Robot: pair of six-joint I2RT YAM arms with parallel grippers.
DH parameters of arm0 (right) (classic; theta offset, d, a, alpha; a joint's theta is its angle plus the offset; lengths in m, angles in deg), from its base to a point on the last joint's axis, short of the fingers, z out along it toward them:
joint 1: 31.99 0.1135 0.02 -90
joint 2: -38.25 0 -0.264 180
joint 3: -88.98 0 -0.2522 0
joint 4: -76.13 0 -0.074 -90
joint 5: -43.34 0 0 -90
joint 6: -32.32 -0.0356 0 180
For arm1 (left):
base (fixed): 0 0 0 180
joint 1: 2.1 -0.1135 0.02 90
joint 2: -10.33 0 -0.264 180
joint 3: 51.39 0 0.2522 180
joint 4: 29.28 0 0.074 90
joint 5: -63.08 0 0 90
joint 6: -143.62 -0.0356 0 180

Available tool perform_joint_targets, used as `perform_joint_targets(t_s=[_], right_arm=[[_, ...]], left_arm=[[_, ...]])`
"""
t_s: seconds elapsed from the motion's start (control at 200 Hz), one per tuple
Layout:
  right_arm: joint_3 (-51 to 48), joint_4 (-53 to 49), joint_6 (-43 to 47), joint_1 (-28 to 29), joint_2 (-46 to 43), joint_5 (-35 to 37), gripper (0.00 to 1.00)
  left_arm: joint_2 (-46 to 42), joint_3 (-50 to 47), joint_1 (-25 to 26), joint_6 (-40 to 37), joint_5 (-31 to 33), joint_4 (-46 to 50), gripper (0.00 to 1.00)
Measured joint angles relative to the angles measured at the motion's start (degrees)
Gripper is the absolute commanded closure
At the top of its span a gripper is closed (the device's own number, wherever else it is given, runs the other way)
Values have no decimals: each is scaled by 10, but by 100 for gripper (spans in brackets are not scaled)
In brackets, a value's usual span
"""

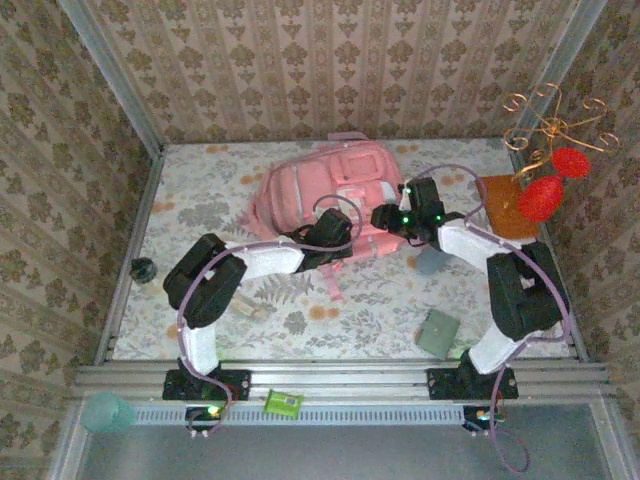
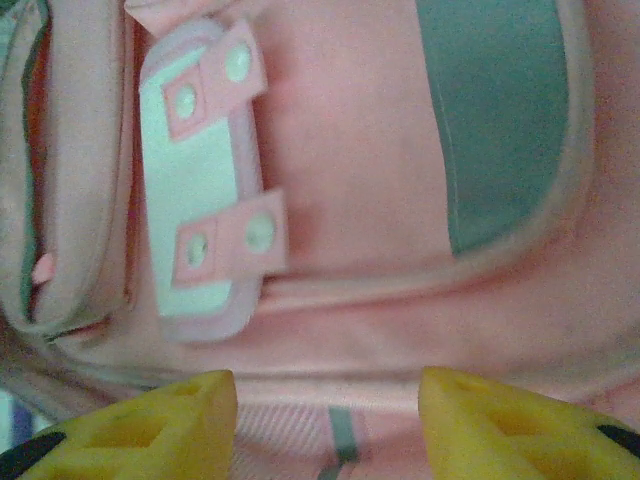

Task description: Pack books, pencil case, and school supplies into a backpack

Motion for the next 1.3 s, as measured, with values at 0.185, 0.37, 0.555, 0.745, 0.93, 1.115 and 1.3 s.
perform_joint_targets(t_s=[0.185, 0.37, 0.555, 0.745, 0.93, 1.115, 1.3], right_arm=[[-38, 3, -79, 18, -23, -5, 41], [-40, 48, -139, 35, 10, -10, 41], [-14, 61, -167, 41, 50, -5, 47], [-30, 99, -212, 53, 55, 38, 65], [-36, 133, -250, 56, 61, 66, 100], [-36, 150, -249, 56, 53, 76, 100], [-36, 150, -227, 61, 30, 96, 100]], left_arm=[[-7, -1, -5, -1, -23, 0, 100], [-16, -4, -5, -13, -29, -3, 100], [-20, -16, -5, -28, -36, -17, 100], [-20, -16, -5, -42, -42, -17, 100], [-21, -16, -6, -71, -41, -5, 100], [-48, -34, -16, -117, -37, 5, 100], [-74, -34, -31, -171, -42, 32, 100]])
